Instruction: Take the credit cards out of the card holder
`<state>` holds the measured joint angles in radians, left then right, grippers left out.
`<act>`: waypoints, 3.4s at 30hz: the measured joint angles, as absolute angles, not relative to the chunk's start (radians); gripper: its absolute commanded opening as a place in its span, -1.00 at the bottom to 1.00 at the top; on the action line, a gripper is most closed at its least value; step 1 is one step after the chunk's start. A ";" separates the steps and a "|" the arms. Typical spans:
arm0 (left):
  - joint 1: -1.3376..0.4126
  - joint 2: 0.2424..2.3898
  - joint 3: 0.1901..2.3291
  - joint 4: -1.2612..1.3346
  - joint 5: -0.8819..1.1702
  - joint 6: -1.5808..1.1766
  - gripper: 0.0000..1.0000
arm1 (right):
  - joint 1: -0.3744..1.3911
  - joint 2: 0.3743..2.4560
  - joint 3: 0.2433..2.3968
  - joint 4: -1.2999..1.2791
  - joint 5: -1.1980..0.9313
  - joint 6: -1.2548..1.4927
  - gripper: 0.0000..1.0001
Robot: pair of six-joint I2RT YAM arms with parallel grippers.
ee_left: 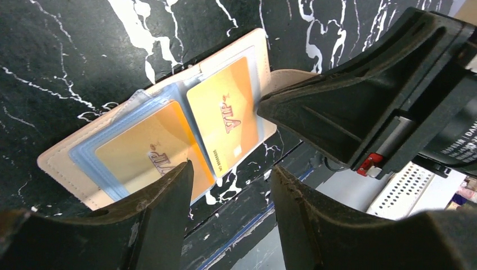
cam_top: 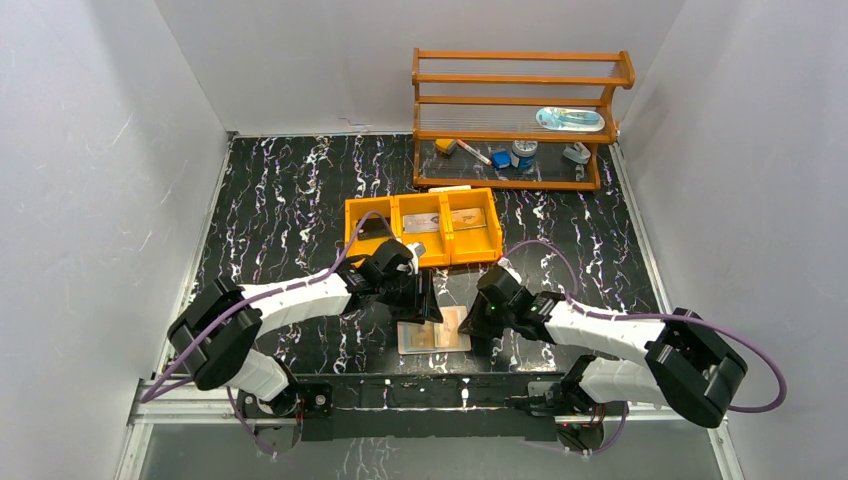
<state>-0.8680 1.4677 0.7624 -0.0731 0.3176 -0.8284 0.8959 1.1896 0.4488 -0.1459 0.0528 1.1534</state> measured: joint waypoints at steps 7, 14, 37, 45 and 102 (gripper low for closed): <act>-0.868 1.502 0.768 -0.044 0.353 -0.826 0.02 | 0.891 1.192 0.437 -0.128 0.048 1.160 -0.65; -0.868 1.555 0.768 -0.044 0.352 -0.828 -0.02 | 0.890 1.238 0.442 -0.085 0.029 1.191 -0.63; -0.867 1.563 0.681 0.090 0.303 -0.908 -0.42 | 0.878 1.266 0.428 -0.029 -0.008 1.212 -0.73; -0.866 1.557 0.650 0.120 0.289 -0.928 -1.00 | 0.875 1.266 0.422 -0.021 -0.013 1.214 -0.73; -0.868 1.484 0.684 -0.021 0.276 -0.872 -0.59 | 0.875 1.374 0.436 0.160 -0.153 1.193 -0.49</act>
